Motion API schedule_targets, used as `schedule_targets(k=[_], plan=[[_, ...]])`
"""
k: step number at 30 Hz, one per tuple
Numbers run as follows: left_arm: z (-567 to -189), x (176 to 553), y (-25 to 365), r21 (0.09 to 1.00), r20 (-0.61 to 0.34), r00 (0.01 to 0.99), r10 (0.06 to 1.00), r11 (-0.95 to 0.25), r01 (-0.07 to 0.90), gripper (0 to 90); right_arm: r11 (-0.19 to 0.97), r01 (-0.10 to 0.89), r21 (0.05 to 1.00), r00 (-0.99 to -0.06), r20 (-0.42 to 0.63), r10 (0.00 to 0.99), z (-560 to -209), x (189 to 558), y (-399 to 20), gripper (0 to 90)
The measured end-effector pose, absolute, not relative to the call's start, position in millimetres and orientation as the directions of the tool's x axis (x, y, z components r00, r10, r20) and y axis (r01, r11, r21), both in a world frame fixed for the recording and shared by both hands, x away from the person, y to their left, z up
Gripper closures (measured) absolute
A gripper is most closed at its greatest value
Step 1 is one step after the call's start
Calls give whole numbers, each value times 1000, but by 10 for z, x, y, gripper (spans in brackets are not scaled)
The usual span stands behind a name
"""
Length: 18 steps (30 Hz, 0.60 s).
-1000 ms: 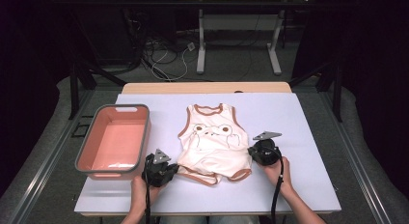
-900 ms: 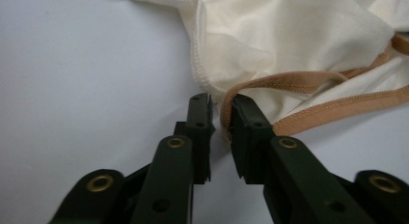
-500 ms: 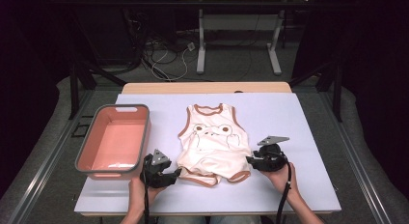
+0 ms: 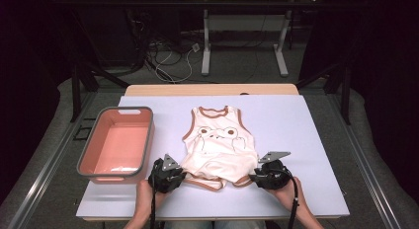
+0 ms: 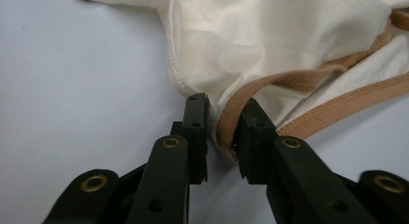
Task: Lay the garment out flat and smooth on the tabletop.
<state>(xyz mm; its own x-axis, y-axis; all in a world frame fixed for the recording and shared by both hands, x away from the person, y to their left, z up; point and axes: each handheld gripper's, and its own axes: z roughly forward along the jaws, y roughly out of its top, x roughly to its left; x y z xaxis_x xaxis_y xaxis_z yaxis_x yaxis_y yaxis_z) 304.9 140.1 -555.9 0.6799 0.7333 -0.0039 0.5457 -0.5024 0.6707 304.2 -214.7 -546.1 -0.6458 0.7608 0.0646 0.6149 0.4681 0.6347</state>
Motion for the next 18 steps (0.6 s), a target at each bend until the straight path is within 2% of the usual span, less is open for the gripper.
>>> schedule_targets(k=[4,7,13,18], plan=[[-5558,3044,1404,670,5,676,737,-505,545,849,479,617,625,-652,65,756,-5484,3051,-2136,754],[-5561,3053,1417,671,2,667,745,-496,551,867,485,614,623,-664,75,744,-5487,3061,-2142,823],[-5549,3067,1459,664,12,653,757,-494,561,871,489,596,637,-653,29,757,-5458,3067,-2162,848],[-5552,3109,1474,665,23,640,768,-490,564,868,432,596,677,-599,16,801,-5403,3106,-2256,846]])
